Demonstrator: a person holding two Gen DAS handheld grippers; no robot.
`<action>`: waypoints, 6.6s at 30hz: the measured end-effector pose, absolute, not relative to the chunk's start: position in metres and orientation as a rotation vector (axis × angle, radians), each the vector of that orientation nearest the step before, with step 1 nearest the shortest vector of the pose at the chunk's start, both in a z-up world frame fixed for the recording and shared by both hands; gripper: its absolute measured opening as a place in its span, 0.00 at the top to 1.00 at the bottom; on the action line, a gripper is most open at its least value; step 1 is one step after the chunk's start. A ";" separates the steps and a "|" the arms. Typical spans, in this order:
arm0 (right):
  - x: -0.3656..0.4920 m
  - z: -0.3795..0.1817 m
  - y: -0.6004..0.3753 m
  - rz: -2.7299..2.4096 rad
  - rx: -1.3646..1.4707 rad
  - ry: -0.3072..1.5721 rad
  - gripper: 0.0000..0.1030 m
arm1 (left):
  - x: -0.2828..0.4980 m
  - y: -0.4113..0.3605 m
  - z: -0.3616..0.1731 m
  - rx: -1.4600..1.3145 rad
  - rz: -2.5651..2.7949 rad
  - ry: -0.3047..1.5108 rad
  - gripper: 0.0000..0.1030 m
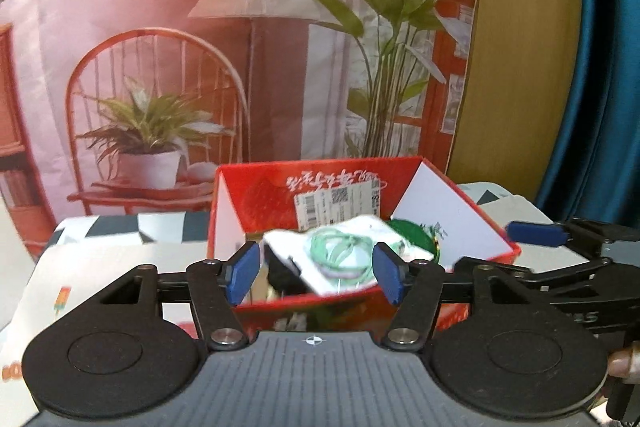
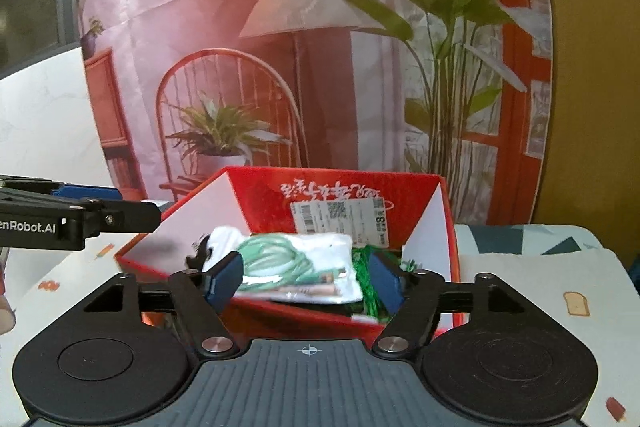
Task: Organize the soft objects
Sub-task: 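Lower the cable bag into the box and open both grippers, then move both tools back down to the black strap in front of the box, then close both grippers on the black strap, then lift the black strap with both grippers up over the red box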
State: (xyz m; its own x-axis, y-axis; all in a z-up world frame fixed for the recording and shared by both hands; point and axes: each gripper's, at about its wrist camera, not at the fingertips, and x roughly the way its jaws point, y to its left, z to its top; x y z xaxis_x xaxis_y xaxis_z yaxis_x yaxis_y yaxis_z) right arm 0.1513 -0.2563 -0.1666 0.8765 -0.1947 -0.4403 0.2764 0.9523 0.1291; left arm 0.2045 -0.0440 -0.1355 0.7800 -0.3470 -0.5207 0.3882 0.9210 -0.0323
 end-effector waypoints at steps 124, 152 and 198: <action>0.080 -0.271 -0.237 -0.300 0.377 0.487 0.88 | 0.152 -0.006 -0.237 -0.125 -0.285 0.751 0.90; 0.059 -0.255 -0.226 -0.294 0.353 0.436 0.89 | 0.134 -0.005 -0.228 -0.097 -0.306 0.696 0.91; 0.217 -0.147 -0.301 -0.281 0.098 0.313 0.91 | 0.304 -0.054 -0.138 -0.021 -0.267 0.518 0.92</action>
